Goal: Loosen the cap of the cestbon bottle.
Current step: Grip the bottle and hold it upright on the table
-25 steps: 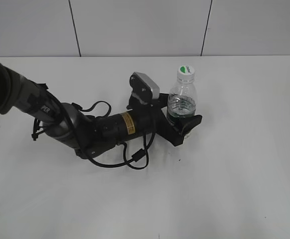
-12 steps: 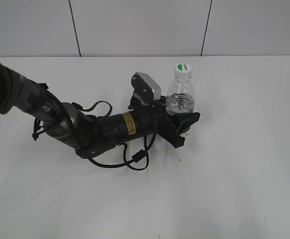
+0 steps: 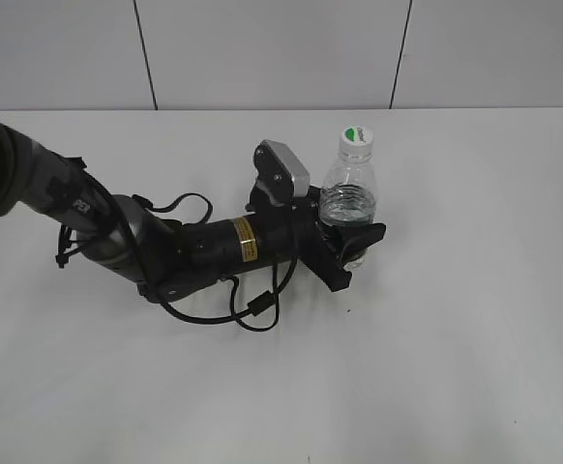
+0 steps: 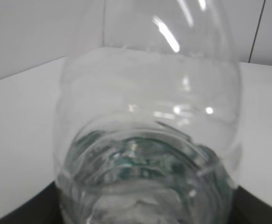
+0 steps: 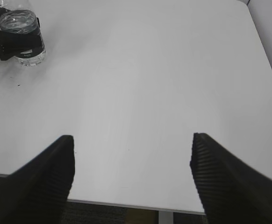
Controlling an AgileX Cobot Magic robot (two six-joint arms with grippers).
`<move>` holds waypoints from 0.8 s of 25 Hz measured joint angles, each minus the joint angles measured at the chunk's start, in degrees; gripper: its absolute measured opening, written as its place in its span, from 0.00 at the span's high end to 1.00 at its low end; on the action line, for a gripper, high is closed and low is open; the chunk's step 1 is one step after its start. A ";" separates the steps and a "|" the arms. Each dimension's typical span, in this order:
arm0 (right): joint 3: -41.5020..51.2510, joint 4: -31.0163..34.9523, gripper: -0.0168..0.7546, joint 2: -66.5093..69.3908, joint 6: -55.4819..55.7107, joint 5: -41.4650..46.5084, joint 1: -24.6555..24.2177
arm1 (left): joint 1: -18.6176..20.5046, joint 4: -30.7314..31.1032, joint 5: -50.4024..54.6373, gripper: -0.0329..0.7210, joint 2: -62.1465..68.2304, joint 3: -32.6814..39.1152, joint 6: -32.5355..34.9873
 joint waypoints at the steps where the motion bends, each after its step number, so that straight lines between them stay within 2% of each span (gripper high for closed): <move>1: 0.00 0.00 0.21 0.00 0.00 0.00 0.00 | 0.31 1.05 0.07 0.43 -0.38 0.26 0.00; 6: 0.00 0.00 0.21 0.00 0.00 0.00 0.00 | 2.71 4.53 -0.91 0.42 -5.08 4.51 -0.05; 12: 0.00 0.00 0.21 0.00 0.00 0.00 0.00 | 8.17 9.22 -6.00 0.42 -11.66 12.60 -1.62; 14: 0.00 0.00 0.21 0.00 0.00 0.00 0.00 | 10.27 12.50 -6.13 0.42 -12.02 13.81 -3.60; 16: 0.00 0.00 0.21 0.00 0.00 0.00 0.00 | 11.69 18.26 -5.61 0.42 -12.02 14.19 -5.37; 20: 0.00 0.00 0.21 0.00 0.00 0.00 0.00 | 11.90 24.07 -5.65 0.42 -11.96 14.19 -8.16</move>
